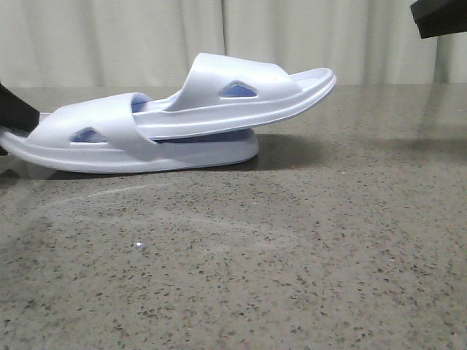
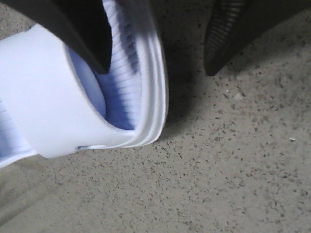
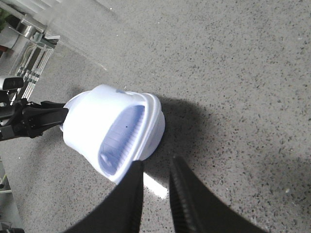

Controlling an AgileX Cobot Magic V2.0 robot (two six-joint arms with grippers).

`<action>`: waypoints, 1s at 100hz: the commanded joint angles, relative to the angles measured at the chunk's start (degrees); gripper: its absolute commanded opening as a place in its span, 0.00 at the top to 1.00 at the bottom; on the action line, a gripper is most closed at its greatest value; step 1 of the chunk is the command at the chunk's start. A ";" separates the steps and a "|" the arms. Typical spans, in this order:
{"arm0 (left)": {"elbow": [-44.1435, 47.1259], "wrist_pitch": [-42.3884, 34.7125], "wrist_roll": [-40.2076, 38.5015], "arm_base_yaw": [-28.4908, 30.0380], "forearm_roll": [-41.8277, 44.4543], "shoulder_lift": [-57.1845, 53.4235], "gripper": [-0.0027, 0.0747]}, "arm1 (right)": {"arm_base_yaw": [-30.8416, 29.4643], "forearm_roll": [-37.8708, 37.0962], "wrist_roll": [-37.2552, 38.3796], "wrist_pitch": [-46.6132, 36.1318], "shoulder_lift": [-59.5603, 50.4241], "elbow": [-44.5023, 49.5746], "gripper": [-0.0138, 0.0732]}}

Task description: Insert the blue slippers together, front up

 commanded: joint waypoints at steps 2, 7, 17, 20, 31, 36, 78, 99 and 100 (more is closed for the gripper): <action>-1.68 2.73 1.66 -0.40 -2.06 -3.66 0.43 | -0.41 2.62 -0.30 3.77 -2.20 -1.22 0.74; -1.68 2.71 1.80 -0.40 -1.57 -5.23 0.43 | -0.41 2.41 -0.26 3.48 -2.20 -1.22 0.74; -2.26 2.59 2.05 -0.40 -0.40 -9.25 0.43 | -0.41 2.32 -0.16 2.73 -2.20 -1.18 0.79; -2.67 2.59 2.05 -0.40 -0.10 -10.34 0.43 | -0.41 2.32 -0.16 2.45 -2.20 -1.08 0.82; -4.98 2.49 2.05 -0.40 0.85 -14.59 0.44 | -0.41 2.29 -0.16 2.08 -2.20 -0.80 0.92; -6.17 2.12 2.05 -0.40 1.15 -16.29 0.48 | -0.41 2.29 -0.16 1.78 -2.42 -0.80 0.94; -9.36 -9.29 2.42 -0.50 5.69 -27.26 0.95 | 8.93 2.55 -3.31 -23.87 -17.53 11.39 0.93; -4.91 -23.42 2.56 -2.09 7.87 -36.13 0.95 | 21.38 2.55 -3.31 -44.83 -26.12 19.03 0.93; -4.60 -23.91 2.56 -2.21 7.88 -36.49 0.95 | 22.15 2.55 -3.31 -45.43 -26.35 19.31 0.93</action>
